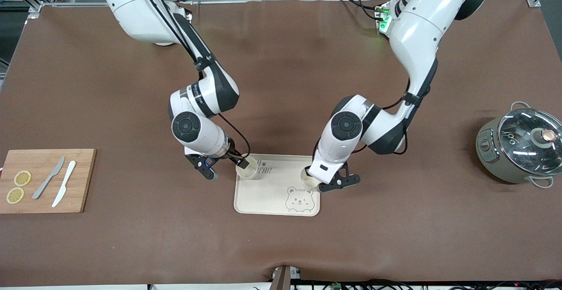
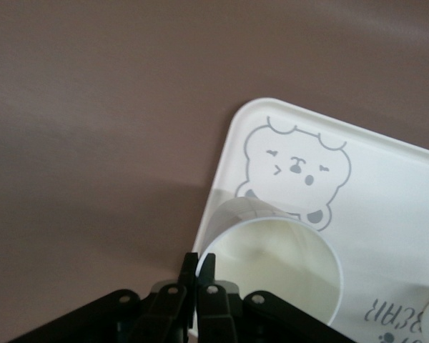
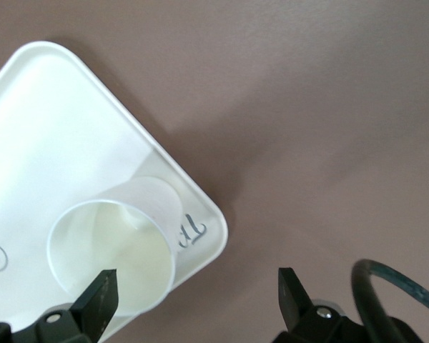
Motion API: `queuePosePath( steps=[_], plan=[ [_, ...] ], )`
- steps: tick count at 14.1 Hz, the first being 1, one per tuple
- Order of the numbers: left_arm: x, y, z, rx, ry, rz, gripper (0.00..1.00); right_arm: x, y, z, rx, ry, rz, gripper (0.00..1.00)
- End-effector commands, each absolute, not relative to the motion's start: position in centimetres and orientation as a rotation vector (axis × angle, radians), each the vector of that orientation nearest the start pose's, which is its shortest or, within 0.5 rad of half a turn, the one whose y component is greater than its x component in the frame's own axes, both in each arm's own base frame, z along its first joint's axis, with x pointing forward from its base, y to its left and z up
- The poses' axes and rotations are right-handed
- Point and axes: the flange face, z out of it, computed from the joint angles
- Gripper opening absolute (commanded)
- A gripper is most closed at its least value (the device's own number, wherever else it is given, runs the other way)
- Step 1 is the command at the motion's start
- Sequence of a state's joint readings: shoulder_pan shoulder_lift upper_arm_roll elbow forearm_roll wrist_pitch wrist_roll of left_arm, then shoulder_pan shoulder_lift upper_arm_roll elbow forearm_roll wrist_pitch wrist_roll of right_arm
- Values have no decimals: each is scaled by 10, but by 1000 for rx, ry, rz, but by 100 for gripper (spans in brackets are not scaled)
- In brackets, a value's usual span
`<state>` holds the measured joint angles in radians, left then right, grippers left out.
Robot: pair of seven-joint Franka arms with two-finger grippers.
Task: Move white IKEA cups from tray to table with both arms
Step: 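Grasp one white cup with each gripper on the tray, then carry the cups off the tray, each gripper moving outward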
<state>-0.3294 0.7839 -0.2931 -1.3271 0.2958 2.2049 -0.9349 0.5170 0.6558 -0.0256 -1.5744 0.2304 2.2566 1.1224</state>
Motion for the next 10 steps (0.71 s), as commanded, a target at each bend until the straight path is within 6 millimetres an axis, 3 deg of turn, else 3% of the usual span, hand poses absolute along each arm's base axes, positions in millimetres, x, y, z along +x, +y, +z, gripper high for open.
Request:
queuePosePath(
  steps=[1,3,4,5,6,10],
  plan=[
    [646,-366,349,-3108,-379,-260,0,614,337,243,-2718,1181,80,89],
    [651,-346,374,-3089,-376,-267,0,608,350,235,-2666,1242,48,65],
    [653,-333,385,-3075,-366,-261,0,606,352,235,-2659,1263,55,43],
    [655,-318,396,-3059,-354,-244,0,605,352,235,-2661,1266,60,6],
    [658,-301,406,-3043,-331,-221,0,604,354,235,-2660,1266,63,0],
    [656,-241,428,-2982,-192,-48,0,603,361,242,-2643,1281,56,0]
  ],
)
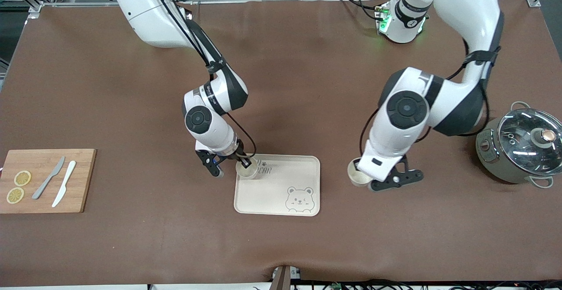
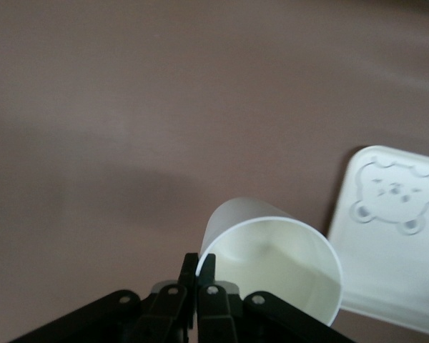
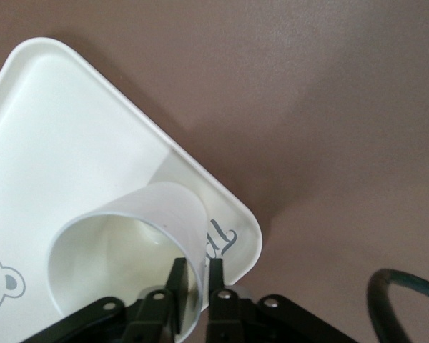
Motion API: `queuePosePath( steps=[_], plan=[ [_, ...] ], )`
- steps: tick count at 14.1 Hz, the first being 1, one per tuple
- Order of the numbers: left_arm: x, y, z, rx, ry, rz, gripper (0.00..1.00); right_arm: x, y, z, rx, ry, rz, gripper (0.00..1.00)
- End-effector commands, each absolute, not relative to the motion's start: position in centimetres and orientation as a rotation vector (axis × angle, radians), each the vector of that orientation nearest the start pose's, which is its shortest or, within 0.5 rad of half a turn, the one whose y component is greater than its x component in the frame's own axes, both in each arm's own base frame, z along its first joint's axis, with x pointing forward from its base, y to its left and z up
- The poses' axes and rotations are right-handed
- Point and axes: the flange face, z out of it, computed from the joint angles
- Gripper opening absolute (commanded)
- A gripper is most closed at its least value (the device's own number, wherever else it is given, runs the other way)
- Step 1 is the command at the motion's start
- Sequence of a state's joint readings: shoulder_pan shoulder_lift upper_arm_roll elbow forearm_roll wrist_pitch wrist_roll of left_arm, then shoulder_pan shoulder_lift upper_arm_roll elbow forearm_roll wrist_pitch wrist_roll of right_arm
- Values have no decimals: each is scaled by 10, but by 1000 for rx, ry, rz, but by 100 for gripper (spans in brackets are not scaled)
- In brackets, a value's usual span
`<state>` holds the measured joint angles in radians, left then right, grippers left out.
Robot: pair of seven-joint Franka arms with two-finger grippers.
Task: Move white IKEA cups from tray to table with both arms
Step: 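Carry the cups off the tray, each gripper moving outward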
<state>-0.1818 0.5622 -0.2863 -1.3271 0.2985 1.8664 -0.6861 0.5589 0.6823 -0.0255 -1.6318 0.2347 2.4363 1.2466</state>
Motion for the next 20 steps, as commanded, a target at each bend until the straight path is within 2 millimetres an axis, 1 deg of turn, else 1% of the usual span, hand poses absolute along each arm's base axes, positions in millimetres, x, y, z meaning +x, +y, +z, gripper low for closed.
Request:
queuePosePath(
  steps=[1,3,4,6,7,8,9,10,11,12,13,14,15,16,17,18,19,20],
  plan=[
    [657,-224,426,-2989,-199,30,0,604,362,246,-2642,1273,50,0],
    [659,-188,421,-3006,-235,143,0,606,362,260,-2657,1246,50,0],
    [656,-173,420,-3009,-236,173,0,609,362,276,-2668,1233,65,0],
    [647,-145,407,-2993,-259,239,0,617,365,305,-2691,1194,111,0],
    [645,-131,400,-2986,-262,265,0,622,363,321,-2708,1190,141,0],
    [644,-107,393,-2992,-232,282,0,630,349,337,-2730,1193,192,0],
    [644,-92,383,-3001,-196,295,0,634,338,348,-2776,1129,245,0],
    [640,-82,371,-3010,-161,300,0,635,326,356,-2837,988,271,0],
    [636,-70,359,-3022,-149,278,0,636,315,371,-2872,830,253,0],
    [629,-61,348,-3032,-131,250,0,638,299,382,-2891,742,252,0],
    [624,-51,341,-3045,-103,214,0,637,283,386,-2924,665,269,0],
    [622,-41,335,-3055,-73,200,0,633,268,386,-2968,540,268,0],
    [618,-32,328,-3068,-64,208,0,632,237,385,-3022,442,251,0],
    [615,-31,324,-3086,-44,219,0,633,201,380,-3067,378,246,0],
    [610,-29,317,-3107,-51,236,0,632,174,376,-3092,279,254,0],
    [607,-28,316,-3124,-58,211,0,631,145,368,-3097,178,283,0],
    [604,-24,314,-3135,-65,176,0,630,111,356,-3091,80,295,0],
    [604,-21,312,-3147,-52,152,0,627,82,345,-3083,-1,268,0]
  ],
)
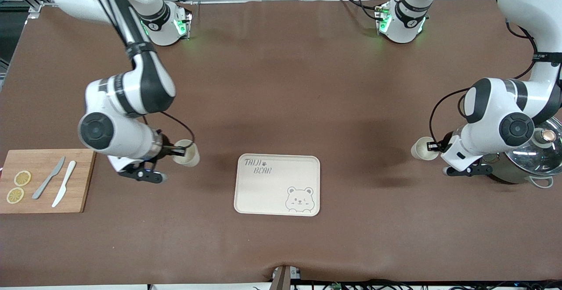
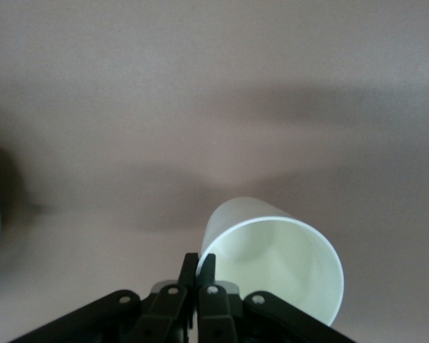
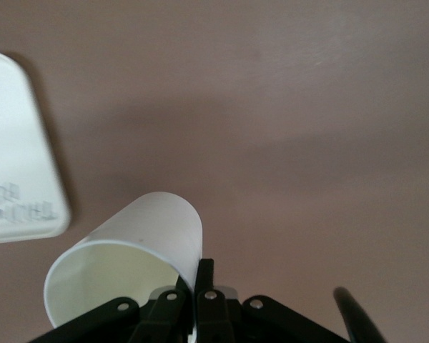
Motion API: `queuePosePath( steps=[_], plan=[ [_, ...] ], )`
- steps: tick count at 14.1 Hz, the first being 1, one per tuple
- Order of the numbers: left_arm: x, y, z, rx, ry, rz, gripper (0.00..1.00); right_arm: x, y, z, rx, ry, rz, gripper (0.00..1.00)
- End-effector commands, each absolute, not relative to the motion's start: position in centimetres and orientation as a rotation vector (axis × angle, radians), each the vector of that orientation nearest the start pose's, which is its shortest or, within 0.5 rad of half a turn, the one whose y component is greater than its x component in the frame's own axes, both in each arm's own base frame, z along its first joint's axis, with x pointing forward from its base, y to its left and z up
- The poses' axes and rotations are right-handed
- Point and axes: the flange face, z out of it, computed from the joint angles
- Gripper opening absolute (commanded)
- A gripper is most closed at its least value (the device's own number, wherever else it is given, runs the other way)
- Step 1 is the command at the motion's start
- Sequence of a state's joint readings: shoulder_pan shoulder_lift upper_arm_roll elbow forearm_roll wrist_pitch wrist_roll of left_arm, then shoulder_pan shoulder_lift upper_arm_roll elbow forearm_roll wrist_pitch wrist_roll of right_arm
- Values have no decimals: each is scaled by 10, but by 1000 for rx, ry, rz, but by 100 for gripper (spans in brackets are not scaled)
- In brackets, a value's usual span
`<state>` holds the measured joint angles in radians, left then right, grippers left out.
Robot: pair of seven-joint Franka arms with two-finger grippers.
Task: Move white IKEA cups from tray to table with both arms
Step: 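Carry the cups off the tray, each gripper moving outward, then lower the cups onto the table and open both grippers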
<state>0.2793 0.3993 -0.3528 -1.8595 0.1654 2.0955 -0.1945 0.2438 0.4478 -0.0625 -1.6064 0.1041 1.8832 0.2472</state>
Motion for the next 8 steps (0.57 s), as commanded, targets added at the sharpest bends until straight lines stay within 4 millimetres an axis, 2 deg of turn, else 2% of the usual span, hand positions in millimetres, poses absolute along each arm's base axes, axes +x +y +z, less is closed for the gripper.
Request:
queuePosePath(
  steps=[1,5,6,8],
  plan=[
    [601,-23,307,-3154,-36,149,0,623,59,332,-3079,-55,235,0],
    [586,-18,278,-3168,-44,113,0,605,-25,279,-3096,-96,187,0],
    [584,-16,272,-3172,-49,118,0,603,-38,275,-3103,-138,179,0],
    [578,-12,262,-3173,-61,146,0,598,-60,255,-3100,-108,230,0]
  ],
)
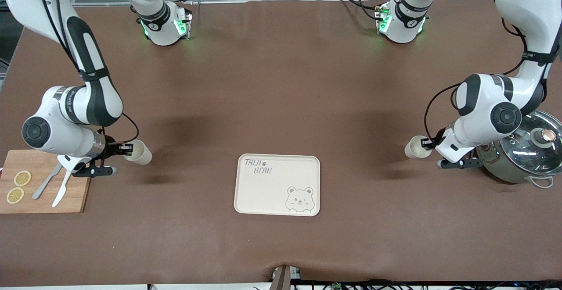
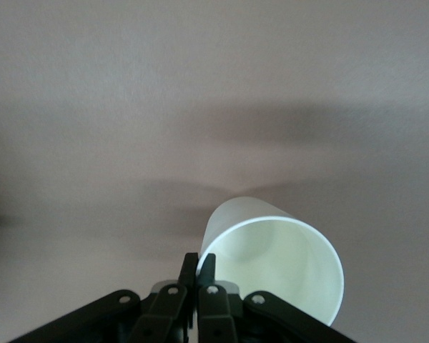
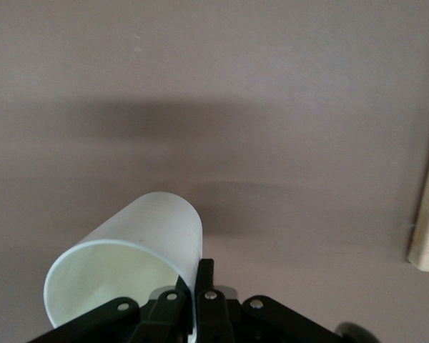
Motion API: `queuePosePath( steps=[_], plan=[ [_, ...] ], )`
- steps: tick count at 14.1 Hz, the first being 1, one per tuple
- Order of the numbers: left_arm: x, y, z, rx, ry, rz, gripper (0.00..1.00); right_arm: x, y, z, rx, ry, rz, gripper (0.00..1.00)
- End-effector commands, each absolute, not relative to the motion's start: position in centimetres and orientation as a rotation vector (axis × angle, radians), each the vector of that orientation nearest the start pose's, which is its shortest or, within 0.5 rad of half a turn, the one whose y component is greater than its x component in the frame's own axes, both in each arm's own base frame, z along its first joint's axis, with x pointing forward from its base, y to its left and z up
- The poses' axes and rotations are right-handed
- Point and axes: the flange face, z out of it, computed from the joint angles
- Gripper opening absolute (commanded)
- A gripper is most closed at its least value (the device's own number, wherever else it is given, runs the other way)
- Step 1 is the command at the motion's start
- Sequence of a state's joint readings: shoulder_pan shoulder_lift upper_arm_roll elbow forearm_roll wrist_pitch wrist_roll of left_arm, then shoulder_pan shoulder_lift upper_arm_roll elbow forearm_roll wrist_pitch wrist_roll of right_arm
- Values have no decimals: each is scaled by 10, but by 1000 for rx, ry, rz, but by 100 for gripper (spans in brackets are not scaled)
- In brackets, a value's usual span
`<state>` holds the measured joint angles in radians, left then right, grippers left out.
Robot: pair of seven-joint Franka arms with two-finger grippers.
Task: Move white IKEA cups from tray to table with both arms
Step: 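Lower the cups onto the table and open both grippers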
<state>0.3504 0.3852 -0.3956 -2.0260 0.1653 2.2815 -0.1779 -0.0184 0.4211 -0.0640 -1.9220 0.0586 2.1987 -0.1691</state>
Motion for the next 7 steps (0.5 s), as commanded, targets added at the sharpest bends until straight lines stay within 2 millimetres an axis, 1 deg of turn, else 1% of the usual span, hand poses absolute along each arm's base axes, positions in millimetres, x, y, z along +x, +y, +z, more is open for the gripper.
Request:
queuePosePath(
  steps=[1,2,3,4,5,6,7],
  plan=[
    [577,-11,260,-3174,-65,153,0,595,-73,247,-3102,-82,250,0],
    [576,-10,255,-3175,-67,169,0,593,-80,238,-3103,-70,270,0],
    [575,-9,254,-3175,-69,172,0,592,-82,233,-3105,-82,284,0],
    [576,-9,251,-3177,-70,179,4,592,-84,233,-3110,-89,281,0],
    [576,-7,250,-3179,-78,178,13,592,-85,231,-3113,-96,285,0],
    [577,-7,249,-3180,-78,183,39,590,-94,221,-3124,-98,307,0],
    [577,-7,245,-3182,-81,192,75,590,-104,218,-3137,-90,285,0]
  ],
)
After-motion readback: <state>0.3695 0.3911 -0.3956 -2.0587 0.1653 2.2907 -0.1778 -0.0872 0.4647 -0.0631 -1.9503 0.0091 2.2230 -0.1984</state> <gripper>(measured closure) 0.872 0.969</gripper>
